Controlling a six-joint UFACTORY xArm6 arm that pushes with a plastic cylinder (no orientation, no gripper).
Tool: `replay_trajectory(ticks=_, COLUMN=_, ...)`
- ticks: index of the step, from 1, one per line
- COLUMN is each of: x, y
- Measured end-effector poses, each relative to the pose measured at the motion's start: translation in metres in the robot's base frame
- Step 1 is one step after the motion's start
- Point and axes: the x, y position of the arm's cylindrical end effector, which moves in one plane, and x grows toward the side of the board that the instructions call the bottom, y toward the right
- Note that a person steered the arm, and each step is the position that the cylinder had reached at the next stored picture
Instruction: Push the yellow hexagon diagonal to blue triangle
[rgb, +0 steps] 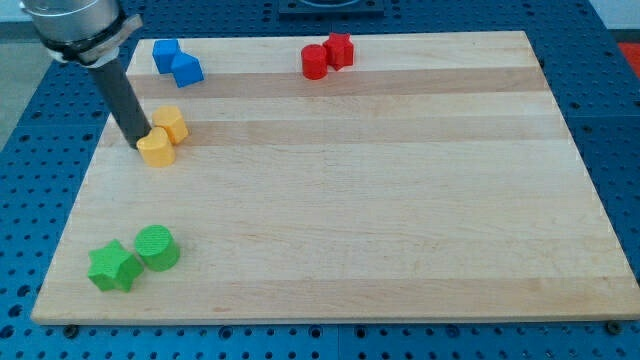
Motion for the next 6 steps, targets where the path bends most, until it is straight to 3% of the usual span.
replay_trajectory(ticks=6, x=-0.052, y=0.029)
